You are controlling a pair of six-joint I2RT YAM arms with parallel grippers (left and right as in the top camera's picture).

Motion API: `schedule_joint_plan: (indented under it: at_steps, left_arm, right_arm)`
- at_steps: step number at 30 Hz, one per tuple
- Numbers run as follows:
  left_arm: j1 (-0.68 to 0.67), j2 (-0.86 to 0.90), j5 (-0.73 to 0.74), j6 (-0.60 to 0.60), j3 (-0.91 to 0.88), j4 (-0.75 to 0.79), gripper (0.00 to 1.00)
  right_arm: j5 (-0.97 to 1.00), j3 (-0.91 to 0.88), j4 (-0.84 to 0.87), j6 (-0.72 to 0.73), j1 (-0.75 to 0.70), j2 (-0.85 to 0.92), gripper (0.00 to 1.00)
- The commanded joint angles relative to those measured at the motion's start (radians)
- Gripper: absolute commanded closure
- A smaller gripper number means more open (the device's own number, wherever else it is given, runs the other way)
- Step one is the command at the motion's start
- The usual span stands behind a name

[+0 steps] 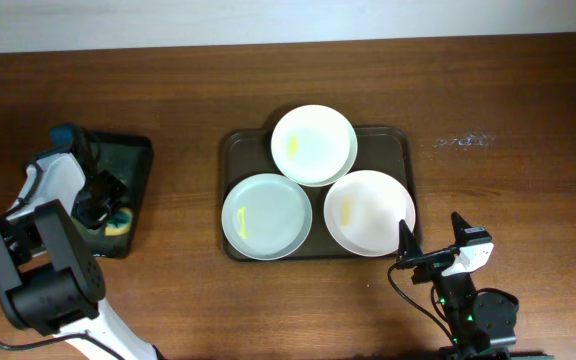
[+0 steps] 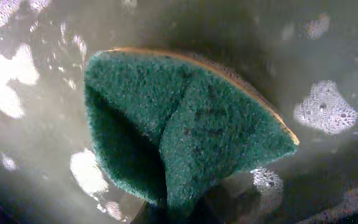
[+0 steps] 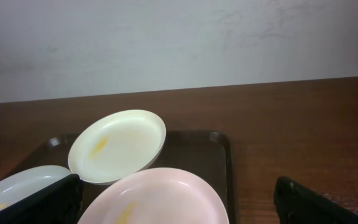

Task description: Clean dirty plates on tray and stack at the side

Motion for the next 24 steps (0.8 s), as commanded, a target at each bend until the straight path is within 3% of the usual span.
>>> schedule_joint_plan:
  at_steps: [1, 8, 12, 16, 19, 22, 24]
  left_arm:
    - [0.003, -0.024, 0.111, -0.071, 0.002, -0.020, 1.00]
    - [0.004, -0.079, 0.167, -0.148, 0.069, -0.047, 1.00]
    - [0.004, -0.100, 0.032, -0.051, 0.093, 0.006, 1.00]
    - [0.003, -0.289, -0.008, -0.004, 0.109, -0.015, 1.00]
    - [-0.003, -0.182, -0.105, -0.003, -0.035, 0.136, 1.00]
    - [-0.003, -0.214, -0.103, 0.045, 0.037, 0.069, 1.00]
    - [-0.023, -0.342, 0.021, 0.045, 0.125, -0.034, 1.00]
  right_arm:
    - [0.002, -0.008, -0.001, -0.003, -0.001, -0.007, 0.02]
    - [0.002, -0.008, -0.001, -0.004, -0.001, -0.006, 0.02]
    - [0.002, -0.008, -0.001, -0.003, -0.001, -0.006, 0.02]
    - [0.002, -0.008, -0.001, -0.003, -0.001, -0.006, 0.02]
    - [0.002, -0.008, -0.001, -0.003, -0.001, -0.006, 0.02]
    - [0.002, -0.008, -0.001, -0.004, -0.001, -0.006, 0.02]
    - [0.002, -0.008, -0.001, -0.004, -0.001, -0.007, 0.02]
